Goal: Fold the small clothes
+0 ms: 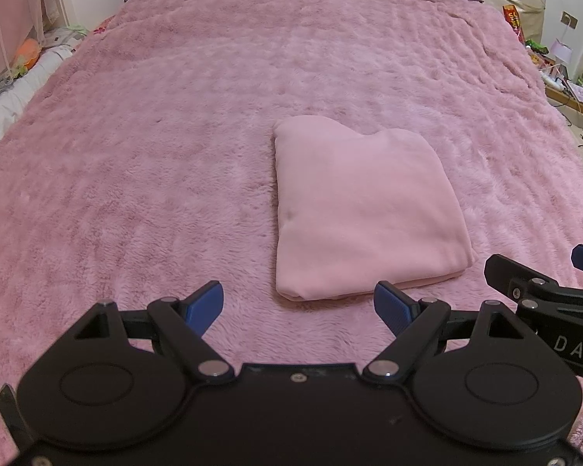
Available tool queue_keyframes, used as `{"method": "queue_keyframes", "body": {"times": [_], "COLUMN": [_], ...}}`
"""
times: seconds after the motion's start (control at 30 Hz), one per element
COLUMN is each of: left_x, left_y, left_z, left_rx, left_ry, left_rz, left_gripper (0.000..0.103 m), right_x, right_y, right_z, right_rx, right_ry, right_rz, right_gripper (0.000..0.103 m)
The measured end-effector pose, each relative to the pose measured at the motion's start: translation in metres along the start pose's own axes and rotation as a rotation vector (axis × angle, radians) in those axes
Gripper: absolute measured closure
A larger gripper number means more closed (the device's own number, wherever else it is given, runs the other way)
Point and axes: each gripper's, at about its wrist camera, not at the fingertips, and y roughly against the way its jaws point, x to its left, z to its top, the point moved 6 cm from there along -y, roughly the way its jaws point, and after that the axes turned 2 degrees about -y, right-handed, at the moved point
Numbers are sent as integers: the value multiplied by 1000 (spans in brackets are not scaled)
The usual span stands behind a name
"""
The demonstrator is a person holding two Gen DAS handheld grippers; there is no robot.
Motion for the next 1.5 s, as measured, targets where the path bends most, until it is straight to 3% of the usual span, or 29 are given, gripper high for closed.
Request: {"method": "queue_keyframes", "body": {"times": [1.5], "left_x": [2], "left_y": [-3], "left_z": [-1], "left_rx": [-22], "left_ry": [7], "left_rz": [37], "left_gripper": [14], "right_x": [-4], "right_y": [-8], "right_z": [-2], "right_rx": [18], "right_ry": [11], "right_rz": [8], "right_gripper": [3]}}
